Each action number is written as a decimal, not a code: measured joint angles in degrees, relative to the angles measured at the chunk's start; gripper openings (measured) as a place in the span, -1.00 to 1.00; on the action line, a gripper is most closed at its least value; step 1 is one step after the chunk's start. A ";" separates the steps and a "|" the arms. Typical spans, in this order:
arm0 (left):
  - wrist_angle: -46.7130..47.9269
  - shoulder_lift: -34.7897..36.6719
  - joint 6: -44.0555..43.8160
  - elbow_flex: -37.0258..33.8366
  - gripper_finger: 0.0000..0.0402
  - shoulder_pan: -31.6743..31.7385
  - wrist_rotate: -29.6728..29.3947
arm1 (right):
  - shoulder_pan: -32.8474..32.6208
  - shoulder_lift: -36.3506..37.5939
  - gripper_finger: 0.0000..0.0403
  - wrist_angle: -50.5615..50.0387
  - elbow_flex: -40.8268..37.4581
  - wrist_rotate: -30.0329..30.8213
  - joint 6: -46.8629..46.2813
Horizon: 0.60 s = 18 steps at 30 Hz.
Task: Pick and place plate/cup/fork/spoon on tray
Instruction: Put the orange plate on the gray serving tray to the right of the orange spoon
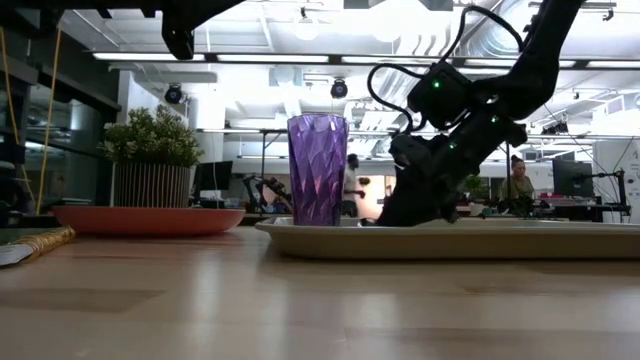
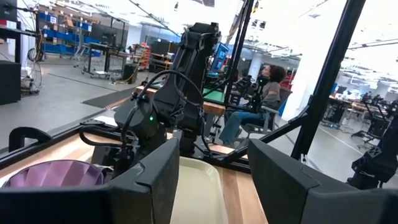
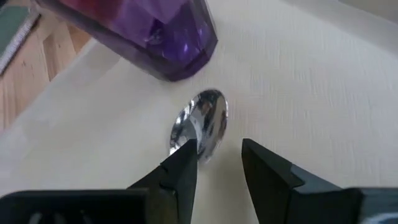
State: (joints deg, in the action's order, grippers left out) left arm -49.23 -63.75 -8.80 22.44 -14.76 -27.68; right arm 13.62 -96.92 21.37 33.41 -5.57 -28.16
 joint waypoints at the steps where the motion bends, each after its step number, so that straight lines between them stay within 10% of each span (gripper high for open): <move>1: 0.00 0.00 0.00 0.00 -0.14 0.00 0.00 | -0.01 0.51 -0.41 -0.70 0.00 0.37 0.14; 18: 0.42 0.00 -0.52 0.02 -0.14 -0.02 0.12 | -0.14 14.72 -0.41 -18.10 0.04 0.98 5.36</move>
State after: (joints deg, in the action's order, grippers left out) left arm -48.81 -63.75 -9.32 22.46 -14.79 -27.56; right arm 13.47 -82.20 3.27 33.45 -4.59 -22.80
